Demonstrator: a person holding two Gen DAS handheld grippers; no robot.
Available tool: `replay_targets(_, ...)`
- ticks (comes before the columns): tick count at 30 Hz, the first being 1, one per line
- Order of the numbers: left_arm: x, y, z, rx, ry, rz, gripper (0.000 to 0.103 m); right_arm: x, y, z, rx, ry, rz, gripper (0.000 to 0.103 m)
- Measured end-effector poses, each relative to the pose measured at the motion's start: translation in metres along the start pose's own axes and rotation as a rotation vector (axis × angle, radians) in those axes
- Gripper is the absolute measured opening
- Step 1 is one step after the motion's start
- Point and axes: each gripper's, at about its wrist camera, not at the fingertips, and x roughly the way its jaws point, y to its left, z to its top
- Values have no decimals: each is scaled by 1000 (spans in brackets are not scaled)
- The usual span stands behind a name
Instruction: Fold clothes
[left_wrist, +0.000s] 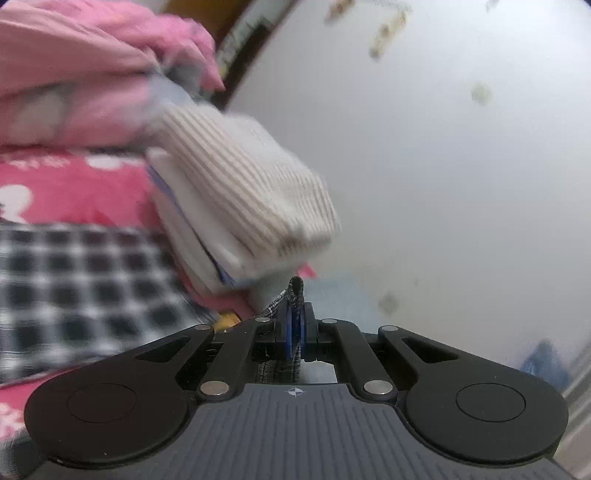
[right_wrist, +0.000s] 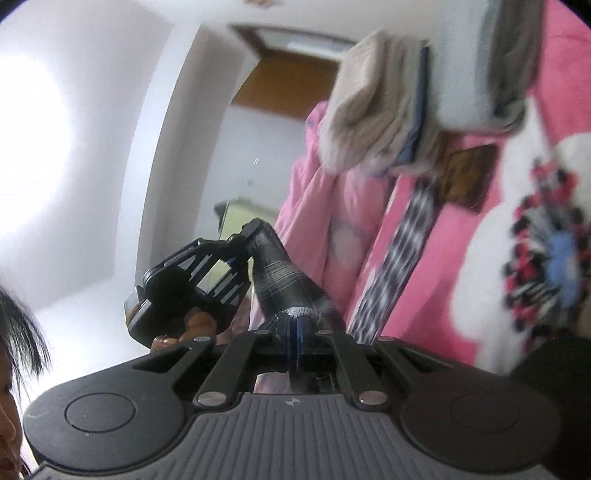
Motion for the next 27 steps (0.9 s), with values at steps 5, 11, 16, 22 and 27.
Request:
replay_targets(5, 63, 1, -25, 62, 118, 58, 2, -28, -29, 2, 130, -47, -32, 3)
replay_targets(11, 111, 27, -45, 58, 199, 129, 2, -32, -62, -6, 267, -97, -97, 3)
replay_targets(16, 125, 36, -53, 42, 234, 139, 3, -41, -76, -10, 322, -123, -144, 3)
replay_targets(22, 122, 37, -48, 14, 201, 70, 34, -44, -89, -19, 407, -183, -169, 3)
replay_targets(27, 71, 40, -37, -11, 117, 48, 47, -48, -90, -27, 452, -222, -150, 4)
